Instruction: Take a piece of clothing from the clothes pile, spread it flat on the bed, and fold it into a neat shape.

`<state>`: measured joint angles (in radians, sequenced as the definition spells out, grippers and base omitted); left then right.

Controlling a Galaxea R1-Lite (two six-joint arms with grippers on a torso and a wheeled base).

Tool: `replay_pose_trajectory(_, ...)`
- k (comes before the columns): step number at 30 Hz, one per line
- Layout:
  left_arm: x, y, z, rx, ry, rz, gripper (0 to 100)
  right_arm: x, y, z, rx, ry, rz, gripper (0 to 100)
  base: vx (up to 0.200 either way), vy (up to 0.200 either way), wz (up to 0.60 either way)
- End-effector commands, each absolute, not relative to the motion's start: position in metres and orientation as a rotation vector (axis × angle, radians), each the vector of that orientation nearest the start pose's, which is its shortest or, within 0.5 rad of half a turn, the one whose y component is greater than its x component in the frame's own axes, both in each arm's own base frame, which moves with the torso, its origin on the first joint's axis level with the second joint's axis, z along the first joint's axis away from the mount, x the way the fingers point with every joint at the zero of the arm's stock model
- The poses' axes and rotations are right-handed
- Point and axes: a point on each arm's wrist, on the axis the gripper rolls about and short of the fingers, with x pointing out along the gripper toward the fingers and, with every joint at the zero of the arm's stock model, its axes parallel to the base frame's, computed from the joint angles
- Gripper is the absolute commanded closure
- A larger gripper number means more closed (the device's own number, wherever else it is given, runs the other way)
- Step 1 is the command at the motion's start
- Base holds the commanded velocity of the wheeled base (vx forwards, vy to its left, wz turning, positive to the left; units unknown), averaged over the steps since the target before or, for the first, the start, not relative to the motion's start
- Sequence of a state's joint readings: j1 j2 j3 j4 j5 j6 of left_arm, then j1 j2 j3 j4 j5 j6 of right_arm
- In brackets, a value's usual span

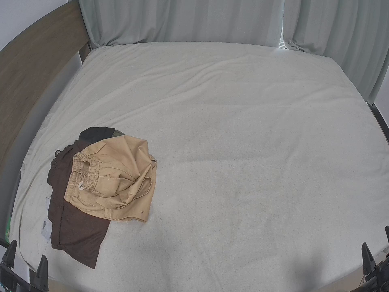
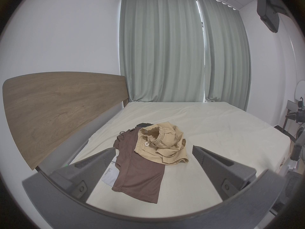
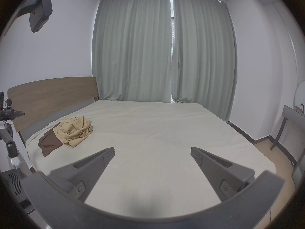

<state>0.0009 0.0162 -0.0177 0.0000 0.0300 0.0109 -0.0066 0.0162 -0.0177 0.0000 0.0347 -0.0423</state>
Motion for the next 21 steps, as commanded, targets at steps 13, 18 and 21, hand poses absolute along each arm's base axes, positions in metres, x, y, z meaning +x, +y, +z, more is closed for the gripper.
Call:
replay_pose_trajectory(13,-0.0228,0.0005,0.0755,0.026,0.000,0.029,0,-0.0228,0.0009,0.0755,-0.043,-0.001,0.029,0,0.000,0.000,0.00)
replay_pose_trajectory(18,-0.0228,0.0004,0.0756,0.032,-0.001,0.023,0,-0.0228,0.0009,0.0755,-0.043,-0.001,0.029,0,0.000,0.000,0.00)
replay_pose_trajectory(21,-0.0228,0.0002,0.0763,0.037,-0.007,0.012,0,-0.0228,0.0009,0.0755,-0.043,-0.001,0.029,0,0.000,0.000,0.00)
